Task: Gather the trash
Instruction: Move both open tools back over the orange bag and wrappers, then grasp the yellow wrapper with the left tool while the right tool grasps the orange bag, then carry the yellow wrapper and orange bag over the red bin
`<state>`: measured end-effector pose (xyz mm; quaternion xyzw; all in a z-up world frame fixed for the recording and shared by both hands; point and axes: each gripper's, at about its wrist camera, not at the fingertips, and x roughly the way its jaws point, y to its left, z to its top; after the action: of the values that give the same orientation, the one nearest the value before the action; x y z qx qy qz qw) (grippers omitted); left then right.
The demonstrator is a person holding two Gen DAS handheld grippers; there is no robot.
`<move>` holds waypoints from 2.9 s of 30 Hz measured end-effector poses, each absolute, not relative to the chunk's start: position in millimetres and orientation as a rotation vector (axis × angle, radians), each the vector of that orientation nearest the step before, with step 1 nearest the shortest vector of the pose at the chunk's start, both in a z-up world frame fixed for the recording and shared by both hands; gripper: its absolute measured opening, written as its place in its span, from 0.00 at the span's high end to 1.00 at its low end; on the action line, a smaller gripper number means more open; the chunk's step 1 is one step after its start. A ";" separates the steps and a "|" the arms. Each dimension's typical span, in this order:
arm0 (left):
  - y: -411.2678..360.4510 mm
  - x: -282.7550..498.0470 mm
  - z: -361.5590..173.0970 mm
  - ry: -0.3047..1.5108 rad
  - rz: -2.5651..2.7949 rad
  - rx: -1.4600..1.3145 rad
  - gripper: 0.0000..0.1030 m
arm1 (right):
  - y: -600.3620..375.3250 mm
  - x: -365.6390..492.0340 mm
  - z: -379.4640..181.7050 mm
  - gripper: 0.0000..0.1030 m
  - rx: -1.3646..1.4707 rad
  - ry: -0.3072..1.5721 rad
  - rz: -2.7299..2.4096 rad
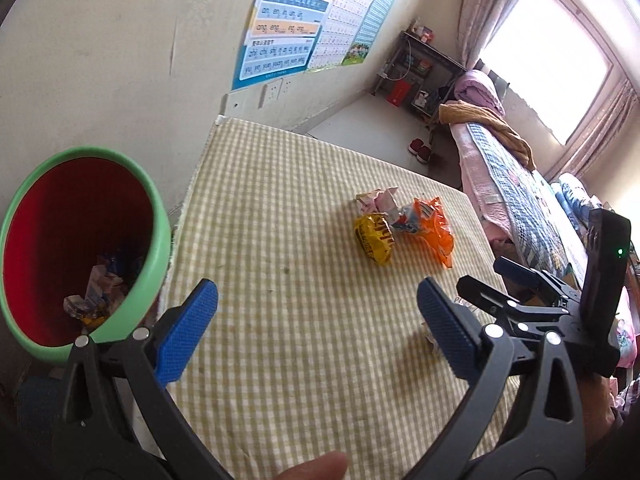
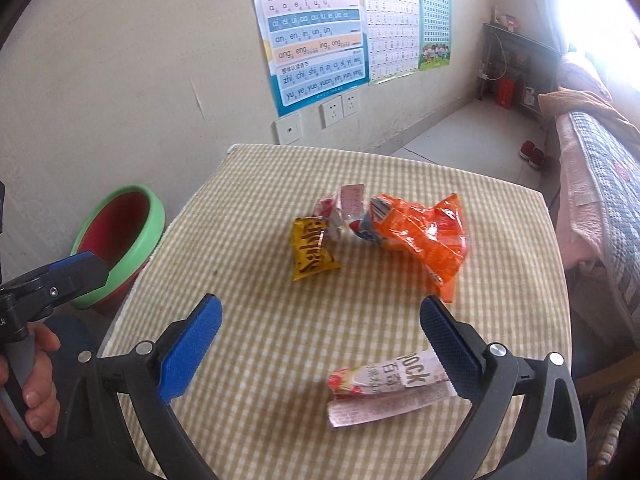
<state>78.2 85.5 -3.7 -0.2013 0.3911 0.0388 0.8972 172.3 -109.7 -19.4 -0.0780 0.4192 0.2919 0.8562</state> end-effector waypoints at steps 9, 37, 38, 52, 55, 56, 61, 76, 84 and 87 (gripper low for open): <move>53.9 127.6 -29.0 0.890 0.005 -0.410 0.05 | -140.7 211.2 -38.3 0.07 -0.226 0.871 0.539; 34.9 225.3 -95.1 1.058 0.002 -0.444 0.51 | -110.5 284.8 -99.3 0.56 -0.461 0.902 0.605; 34.8 225.3 -95.4 1.062 -0.004 -0.443 0.62 | -110.7 284.3 -100.1 0.60 -0.466 0.899 0.598; 36.3 199.2 -69.0 1.010 -0.033 -0.387 0.73 | -146.2 271.9 -68.2 0.74 -0.274 0.906 0.561; 38.7 189.5 -63.4 1.000 -0.031 -0.378 0.73 | -152.0 262.1 -56.4 0.74 -0.235 0.900 0.558; 40.1 185.6 -61.7 0.997 -0.029 -0.379 0.72 | -153.3 258.6 -52.5 0.74 -0.225 0.897 0.557; 46.4 164.3 -51.4 0.981 -0.020 -0.383 0.72 | -155.6 238.3 -36.6 0.74 -0.190 0.885 0.557; 109.8 101.9 -21.5 0.916 0.078 -0.400 0.72 | -91.7 179.3 -17.7 0.74 -0.182 0.881 0.663; 153.0 72.0 -17.3 0.884 0.152 -0.440 0.72 | -38.5 164.0 -10.0 0.74 -0.190 0.869 0.739; 170.5 59.1 -15.0 0.870 0.183 -0.458 0.72 | -16.8 158.0 -4.9 0.74 -0.197 0.858 0.771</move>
<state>59.1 170.5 -15.0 -0.2196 0.4170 0.0875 0.8776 158.0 -16.8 -4.9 -0.0928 0.4048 0.3639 0.8337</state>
